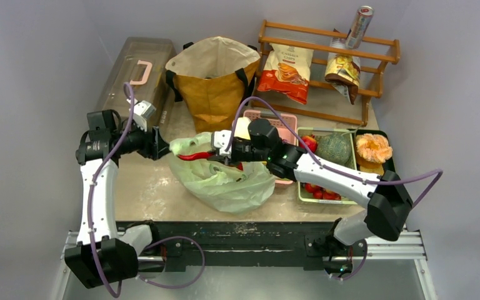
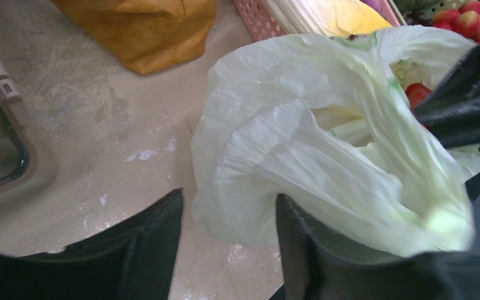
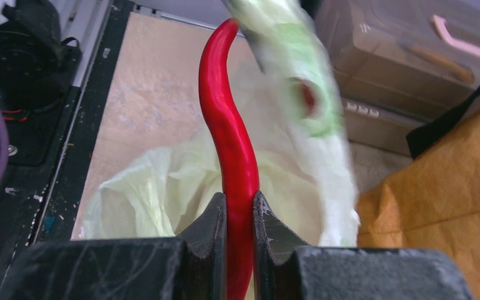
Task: Untie the knot of the grocery bags and take out the mixed food
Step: Pick up the fake vegetable from the takeout bag.
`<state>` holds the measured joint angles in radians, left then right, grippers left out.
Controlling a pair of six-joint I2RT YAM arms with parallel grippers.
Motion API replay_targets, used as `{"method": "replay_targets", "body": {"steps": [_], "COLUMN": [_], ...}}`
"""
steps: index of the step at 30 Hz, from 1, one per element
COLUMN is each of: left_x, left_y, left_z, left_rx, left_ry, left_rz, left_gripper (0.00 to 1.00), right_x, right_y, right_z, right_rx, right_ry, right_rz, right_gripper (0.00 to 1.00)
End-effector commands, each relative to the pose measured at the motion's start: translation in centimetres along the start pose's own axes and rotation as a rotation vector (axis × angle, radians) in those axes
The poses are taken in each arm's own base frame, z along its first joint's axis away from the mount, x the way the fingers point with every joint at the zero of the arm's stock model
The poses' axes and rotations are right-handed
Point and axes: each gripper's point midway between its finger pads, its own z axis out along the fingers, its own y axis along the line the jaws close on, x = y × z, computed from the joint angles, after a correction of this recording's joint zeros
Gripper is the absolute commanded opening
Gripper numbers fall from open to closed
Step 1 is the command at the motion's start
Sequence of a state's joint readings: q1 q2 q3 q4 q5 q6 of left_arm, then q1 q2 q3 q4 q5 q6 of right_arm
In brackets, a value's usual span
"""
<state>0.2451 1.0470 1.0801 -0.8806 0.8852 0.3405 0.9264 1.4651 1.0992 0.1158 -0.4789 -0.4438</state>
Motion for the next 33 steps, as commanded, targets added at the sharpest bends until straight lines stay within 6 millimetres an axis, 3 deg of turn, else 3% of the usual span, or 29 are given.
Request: {"method": "replay_targets", "body": {"steps": [1,5,9,10,12,13,16,20,27,30,33], "left_x": [-0.9,-1.2,-0.3,-0.1,0.4,0.5,0.9,1.4,2.4,1.3,-0.2], "left_y": [1.4,0.3,0.9,0.9,1.1,1.3,1.7,2.6,1.9,-0.6,-4.0], "left_z": [0.9,1.2,1.3,1.2,1.2,1.2,1.2,1.9,3.9,3.8,2.4], "left_rx": [-0.018,0.061,0.029,0.025,0.008,-0.006,-0.024,-0.042,-0.017,0.09,0.208], "left_ry": [-0.01,-0.016,0.007,0.013,0.02,0.021,0.025,0.036,0.075,0.011,-0.094], "left_rz": [-0.031,-0.053,-0.071,-0.062,-0.047,-0.041,-0.018,-0.04,0.005,0.05,0.165], "left_gripper": [0.45,0.2,0.17,0.24,0.5,0.57,0.64,0.68,0.78,0.79,0.81], "right_x": [-2.7,-3.3,-6.2,-7.4,-10.6,-12.3,-17.1,-20.6,-20.6,-20.6,-19.4], "right_y": [1.4,1.1,-0.7,-1.5,-3.2,-4.2,-6.7,-9.6,-11.7,-12.1,-12.2], "right_z": [-0.4,-0.2,-0.3,-0.5,-1.3,-1.8,-3.8,-5.6,-5.0,-4.8,-4.5], "right_rx": [-0.1,-0.098,-0.015,0.017,0.088,0.124,0.224,0.32,0.362,0.371,0.383], "right_ry": [-0.078,-0.102,-0.176,-0.204,-0.27,-0.305,-0.424,-0.525,-0.575,-0.575,-0.544], "right_rz": [-0.108,-0.136,-0.112,-0.1,-0.058,-0.033,0.052,0.156,0.337,0.343,0.342], "right_gripper": [0.0,0.0,0.0,0.0,0.0,0.0,0.0,0.0,0.0,0.0,0.0]}}
